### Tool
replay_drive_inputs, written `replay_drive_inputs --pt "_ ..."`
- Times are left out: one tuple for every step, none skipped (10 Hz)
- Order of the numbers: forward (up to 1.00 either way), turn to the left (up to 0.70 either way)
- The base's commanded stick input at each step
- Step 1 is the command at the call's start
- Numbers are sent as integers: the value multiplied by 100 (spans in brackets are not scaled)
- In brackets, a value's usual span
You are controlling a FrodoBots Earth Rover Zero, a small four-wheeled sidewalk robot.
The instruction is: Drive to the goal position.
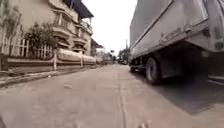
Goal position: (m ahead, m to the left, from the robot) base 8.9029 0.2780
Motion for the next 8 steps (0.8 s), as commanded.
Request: replay_drive_inputs --pt "85 0" --pt "85 0" --pt "85 0" --pt "85 -26" --pt "85 -34" --pt "85 -34" --pt "85 -33" --pt "85 -18"
